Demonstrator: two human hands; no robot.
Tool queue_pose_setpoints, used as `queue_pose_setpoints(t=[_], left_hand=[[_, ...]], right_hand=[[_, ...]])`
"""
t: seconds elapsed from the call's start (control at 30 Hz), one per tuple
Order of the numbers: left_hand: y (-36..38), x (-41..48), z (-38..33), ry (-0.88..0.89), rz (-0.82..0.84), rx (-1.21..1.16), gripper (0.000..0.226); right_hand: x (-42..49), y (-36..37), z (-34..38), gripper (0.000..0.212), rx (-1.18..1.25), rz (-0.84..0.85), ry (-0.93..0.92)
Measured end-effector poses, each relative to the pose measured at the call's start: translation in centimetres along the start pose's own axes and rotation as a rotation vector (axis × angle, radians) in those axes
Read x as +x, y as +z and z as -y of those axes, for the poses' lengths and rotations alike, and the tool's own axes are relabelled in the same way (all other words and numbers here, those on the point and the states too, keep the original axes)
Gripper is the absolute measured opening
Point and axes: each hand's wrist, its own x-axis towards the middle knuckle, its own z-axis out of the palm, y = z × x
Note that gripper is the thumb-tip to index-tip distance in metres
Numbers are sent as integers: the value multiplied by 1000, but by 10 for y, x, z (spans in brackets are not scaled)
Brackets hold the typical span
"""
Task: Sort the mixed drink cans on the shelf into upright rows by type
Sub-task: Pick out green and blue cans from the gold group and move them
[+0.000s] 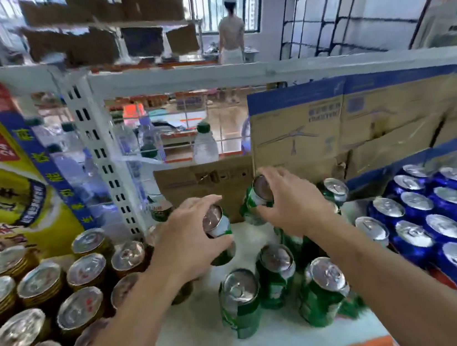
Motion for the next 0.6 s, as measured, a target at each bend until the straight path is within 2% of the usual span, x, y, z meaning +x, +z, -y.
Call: queue_pose_setpoints(t=[0.2, 0.33, 0.5, 0.6], left_hand=[[32, 14, 2, -69, 182, 109, 74], [48, 8, 8, -104, 261, 56, 72], [48, 6, 12, -135, 291, -118, 59], [46, 4, 9, -162, 272, -115, 49]], right_hand=[[31, 22, -12, 54, -107, 238, -111], [38, 41, -18, 54, -140, 380, -173], [42, 45, -24, 47, -77, 402, -139], [42, 44, -25, 45, -76, 404, -119]])
